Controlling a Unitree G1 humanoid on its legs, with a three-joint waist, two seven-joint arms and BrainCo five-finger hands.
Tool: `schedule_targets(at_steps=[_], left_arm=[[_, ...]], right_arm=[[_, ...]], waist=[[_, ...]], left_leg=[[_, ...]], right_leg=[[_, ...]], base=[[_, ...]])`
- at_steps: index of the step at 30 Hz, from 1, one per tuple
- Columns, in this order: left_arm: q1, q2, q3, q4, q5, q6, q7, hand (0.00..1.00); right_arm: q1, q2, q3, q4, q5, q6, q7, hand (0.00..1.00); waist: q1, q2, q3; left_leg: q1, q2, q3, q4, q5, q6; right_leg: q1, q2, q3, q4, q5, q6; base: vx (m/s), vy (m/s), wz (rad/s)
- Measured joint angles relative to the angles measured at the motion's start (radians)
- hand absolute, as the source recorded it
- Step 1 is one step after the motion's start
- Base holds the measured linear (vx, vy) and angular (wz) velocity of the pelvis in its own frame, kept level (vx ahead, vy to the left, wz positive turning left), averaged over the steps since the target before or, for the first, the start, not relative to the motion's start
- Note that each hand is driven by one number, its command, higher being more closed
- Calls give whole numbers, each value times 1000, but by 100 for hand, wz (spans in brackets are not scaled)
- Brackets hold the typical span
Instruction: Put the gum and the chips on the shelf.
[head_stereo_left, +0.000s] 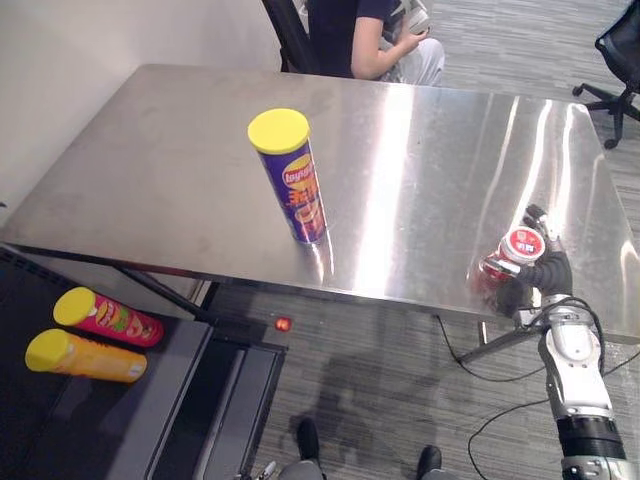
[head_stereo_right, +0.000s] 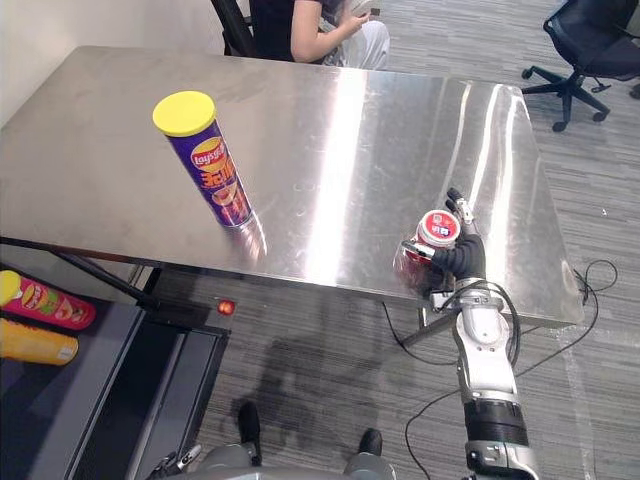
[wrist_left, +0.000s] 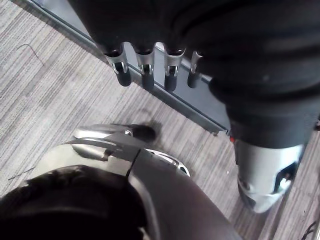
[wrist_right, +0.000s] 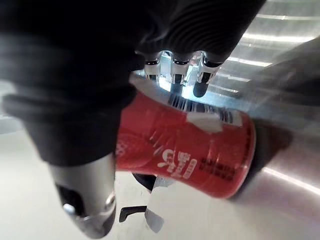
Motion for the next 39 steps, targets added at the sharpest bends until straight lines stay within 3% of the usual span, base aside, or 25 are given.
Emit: schedule_targets(at_steps=[17,26,39], left_arm=[[-7,11,-8,-6,40,11,3,0],[-7,12,-5,-15,78,17,5,0],[-7,11,5,-16,118,19,21,0]], right_arm=[[-16,49,42,-22,-5,0,6,100],[22,77,42,-148,-5,-3,10,100],[157,118,-9,-292,112,-5,44,100]], waist=[[7,-13,11],[3,-14,11],[-3,-13,10]], left_leg=[[-7,0,-4,0,1,0],[7,2,3,6,1,0],[32,6,21,0,2,0]], right_leg=[[0,0,-3,0,0,0],[8,0,5,1,1,0],[19,2,24,2,2,0]], base=[[1,-1,1],[2,-1,-2],[-18,-4,-4]])
